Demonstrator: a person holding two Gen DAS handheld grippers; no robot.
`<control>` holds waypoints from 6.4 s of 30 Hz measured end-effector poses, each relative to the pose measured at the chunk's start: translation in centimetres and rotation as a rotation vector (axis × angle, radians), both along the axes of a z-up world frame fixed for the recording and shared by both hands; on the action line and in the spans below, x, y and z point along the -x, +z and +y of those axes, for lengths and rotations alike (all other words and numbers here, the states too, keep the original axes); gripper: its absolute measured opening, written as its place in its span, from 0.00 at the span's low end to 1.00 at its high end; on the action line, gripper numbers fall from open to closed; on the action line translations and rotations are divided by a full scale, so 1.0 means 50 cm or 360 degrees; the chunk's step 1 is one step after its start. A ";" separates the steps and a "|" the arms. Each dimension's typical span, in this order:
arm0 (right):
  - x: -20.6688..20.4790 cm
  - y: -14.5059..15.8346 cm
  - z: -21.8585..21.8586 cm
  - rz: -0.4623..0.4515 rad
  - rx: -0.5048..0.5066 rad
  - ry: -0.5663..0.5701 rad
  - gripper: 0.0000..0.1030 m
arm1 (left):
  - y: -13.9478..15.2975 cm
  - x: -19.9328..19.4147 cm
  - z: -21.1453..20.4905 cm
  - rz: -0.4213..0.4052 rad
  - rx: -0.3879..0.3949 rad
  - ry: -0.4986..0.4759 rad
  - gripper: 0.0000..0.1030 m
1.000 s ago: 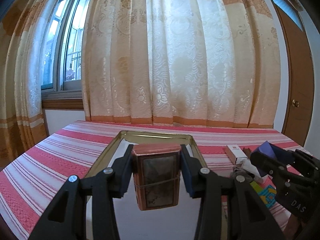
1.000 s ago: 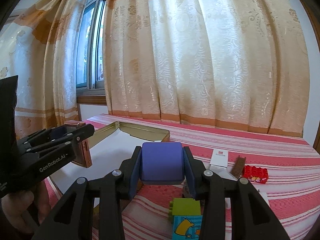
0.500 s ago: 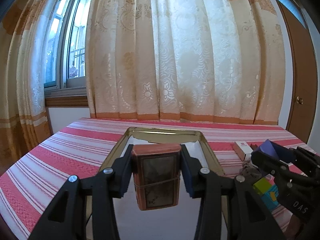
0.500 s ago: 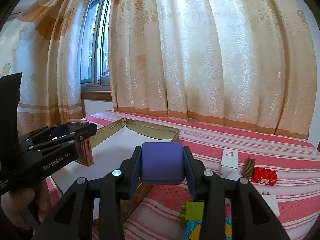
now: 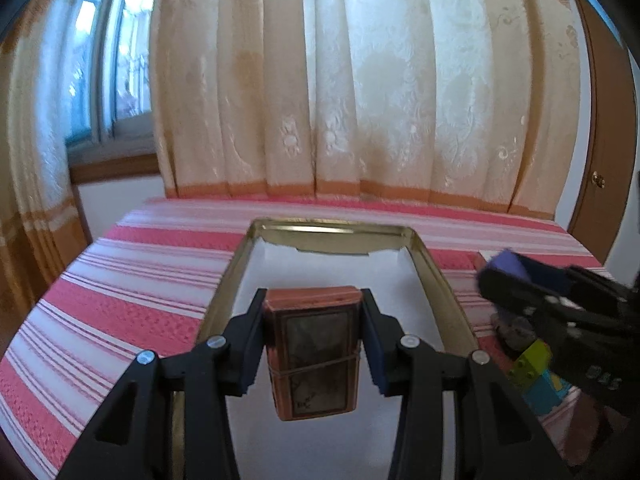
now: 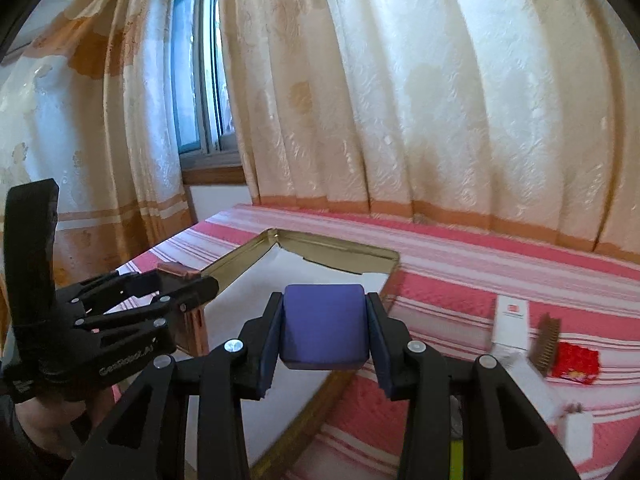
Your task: Organize rigid objects
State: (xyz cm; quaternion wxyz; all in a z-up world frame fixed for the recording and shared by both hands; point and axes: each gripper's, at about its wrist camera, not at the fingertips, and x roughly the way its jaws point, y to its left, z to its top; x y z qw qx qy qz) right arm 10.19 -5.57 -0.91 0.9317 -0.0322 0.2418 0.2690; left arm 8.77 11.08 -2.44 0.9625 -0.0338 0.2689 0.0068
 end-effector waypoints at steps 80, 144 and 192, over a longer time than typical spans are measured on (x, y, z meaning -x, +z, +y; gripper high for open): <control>0.072 -0.112 -0.193 0.0388 0.0216 -0.0219 0.77 | -0.019 0.109 -0.181 -0.0080 -0.0184 0.0121 1.00; 0.137 -0.005 -0.403 -0.0258 -0.0121 -0.0796 0.65 | -0.050 0.018 -0.386 0.0129 0.0001 -0.0264 0.48; 0.141 -0.002 -0.286 -0.0368 -0.0082 -0.0628 0.65 | -0.001 0.073 -0.270 -0.0394 -0.0106 0.0003 0.48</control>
